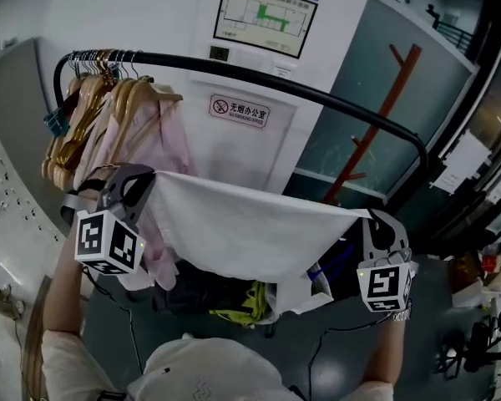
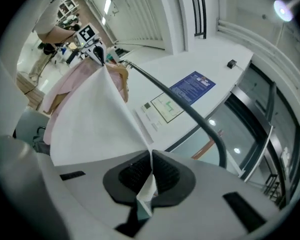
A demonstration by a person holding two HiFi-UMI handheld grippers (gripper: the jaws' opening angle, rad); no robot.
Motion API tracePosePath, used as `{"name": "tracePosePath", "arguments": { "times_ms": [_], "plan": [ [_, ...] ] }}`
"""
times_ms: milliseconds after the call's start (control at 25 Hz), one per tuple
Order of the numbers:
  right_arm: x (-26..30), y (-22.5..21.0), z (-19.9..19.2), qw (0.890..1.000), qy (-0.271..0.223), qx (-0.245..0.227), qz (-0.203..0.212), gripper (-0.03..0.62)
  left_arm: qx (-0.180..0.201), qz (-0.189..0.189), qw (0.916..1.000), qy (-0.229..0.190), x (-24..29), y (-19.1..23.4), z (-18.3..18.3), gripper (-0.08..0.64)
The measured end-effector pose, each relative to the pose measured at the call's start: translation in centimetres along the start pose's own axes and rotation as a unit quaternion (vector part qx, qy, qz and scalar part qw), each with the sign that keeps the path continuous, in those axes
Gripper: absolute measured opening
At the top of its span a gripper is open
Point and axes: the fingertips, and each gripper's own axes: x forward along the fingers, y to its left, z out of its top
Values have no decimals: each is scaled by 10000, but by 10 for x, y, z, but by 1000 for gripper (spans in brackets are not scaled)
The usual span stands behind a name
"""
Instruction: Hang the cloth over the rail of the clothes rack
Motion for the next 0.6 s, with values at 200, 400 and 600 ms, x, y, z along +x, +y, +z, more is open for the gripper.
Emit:
{"name": "tracePosePath", "arguments": {
  "times_ms": [200, 400, 600],
  "plan": [
    [-6, -50, 33, 9969, -286, -76, -723, 20, 161, 500, 9981, -314, 0, 51, 20, 15],
    [-3, -87, 59, 9935, -372, -355, -1019, 20, 358, 1043, 9929, -450, -2, 109, 38, 15],
    [8, -128, 89, 9900, -417, -563, -1225, 20, 418, 1502, 9867, -460, 4, 169, 51, 15]
  ]
}}
